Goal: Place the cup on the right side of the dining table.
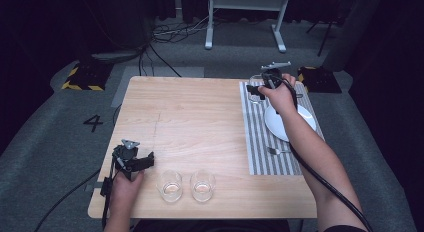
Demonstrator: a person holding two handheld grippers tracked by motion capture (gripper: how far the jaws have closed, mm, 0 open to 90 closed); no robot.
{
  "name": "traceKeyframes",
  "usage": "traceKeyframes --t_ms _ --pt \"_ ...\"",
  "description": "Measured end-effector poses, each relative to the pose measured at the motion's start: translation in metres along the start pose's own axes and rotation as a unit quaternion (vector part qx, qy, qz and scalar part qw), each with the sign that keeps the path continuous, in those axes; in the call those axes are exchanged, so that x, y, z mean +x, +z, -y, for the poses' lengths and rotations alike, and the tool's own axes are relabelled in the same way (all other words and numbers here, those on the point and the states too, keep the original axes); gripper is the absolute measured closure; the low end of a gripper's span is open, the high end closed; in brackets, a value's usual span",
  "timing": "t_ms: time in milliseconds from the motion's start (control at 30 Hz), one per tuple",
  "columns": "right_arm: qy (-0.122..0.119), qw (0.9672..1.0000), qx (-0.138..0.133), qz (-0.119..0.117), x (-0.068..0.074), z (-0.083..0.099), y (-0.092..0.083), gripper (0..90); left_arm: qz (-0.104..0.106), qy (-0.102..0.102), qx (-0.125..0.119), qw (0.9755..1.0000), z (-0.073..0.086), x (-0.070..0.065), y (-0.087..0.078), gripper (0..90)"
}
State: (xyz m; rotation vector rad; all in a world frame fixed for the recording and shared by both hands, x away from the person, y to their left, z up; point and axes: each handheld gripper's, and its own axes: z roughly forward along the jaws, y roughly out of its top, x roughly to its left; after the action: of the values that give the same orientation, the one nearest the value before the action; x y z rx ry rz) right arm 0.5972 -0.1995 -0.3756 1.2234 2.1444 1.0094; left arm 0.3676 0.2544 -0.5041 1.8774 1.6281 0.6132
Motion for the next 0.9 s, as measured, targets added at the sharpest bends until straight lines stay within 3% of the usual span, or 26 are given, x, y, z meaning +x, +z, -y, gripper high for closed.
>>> traceKeyframes --t_ms 167,900 --pt "0.022 0.9997 0.002 0.01 -0.006 0.003 0.014 18.0 0.0 0.0 0.0 1.0 0.0 0.0 0.0 14.8" --pt "0.058 0.9977 0.024 0.025 -0.013 0.03 0.053 17.9 0.0 0.0 0.0 1.0 0.0 0.0 0.0 14.8"
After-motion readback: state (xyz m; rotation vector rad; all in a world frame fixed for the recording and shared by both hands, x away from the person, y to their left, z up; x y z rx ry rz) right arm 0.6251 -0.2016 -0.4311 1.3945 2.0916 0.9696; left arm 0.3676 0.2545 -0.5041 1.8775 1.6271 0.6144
